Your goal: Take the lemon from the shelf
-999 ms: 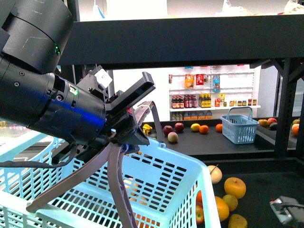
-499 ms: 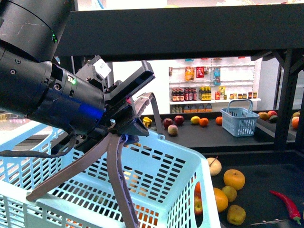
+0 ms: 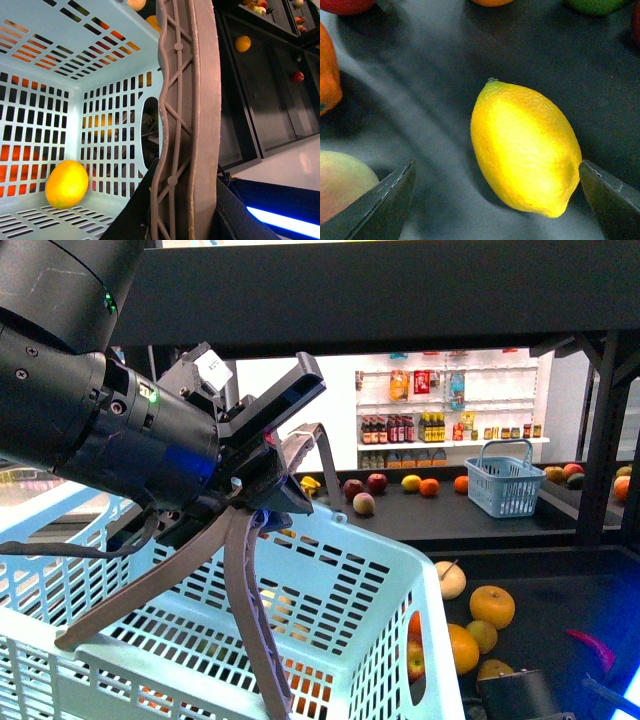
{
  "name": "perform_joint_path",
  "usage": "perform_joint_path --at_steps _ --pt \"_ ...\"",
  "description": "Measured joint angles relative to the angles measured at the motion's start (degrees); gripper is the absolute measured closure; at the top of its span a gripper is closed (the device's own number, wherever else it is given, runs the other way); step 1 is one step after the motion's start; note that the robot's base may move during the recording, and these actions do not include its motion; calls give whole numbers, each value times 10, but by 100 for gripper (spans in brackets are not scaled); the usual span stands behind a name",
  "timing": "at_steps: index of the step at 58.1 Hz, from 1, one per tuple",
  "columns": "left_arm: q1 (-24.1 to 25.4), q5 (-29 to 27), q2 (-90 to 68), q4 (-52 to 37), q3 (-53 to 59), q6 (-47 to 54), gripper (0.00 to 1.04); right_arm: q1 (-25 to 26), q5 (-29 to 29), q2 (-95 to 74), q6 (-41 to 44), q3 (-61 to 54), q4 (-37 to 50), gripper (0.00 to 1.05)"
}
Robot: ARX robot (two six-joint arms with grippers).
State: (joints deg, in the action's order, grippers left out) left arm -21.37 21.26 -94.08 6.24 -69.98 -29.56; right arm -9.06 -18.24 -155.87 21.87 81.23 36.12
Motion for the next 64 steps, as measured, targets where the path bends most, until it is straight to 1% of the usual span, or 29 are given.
perform_joint_path --at_steps 17,31,40,47,54,64 --pt "0 0 0 0 0 0 87 1 21 -36 -12 60 -21 7" --pt "0 0 0 0 0 0 87 -3 22 -47 -28 70 -37 7" --pt "0 0 0 0 0 0 87 -1 21 -45 -39 68 -34 25" --pt "0 0 0 0 0 0 87 5 22 -29 -44 45 -29 26" --pt "0 0 0 0 0 0 87 19 24 12 -65 -3 1 26" --pt "0 0 0 0 0 0 87 62 63 120 -102 -82 43 26"
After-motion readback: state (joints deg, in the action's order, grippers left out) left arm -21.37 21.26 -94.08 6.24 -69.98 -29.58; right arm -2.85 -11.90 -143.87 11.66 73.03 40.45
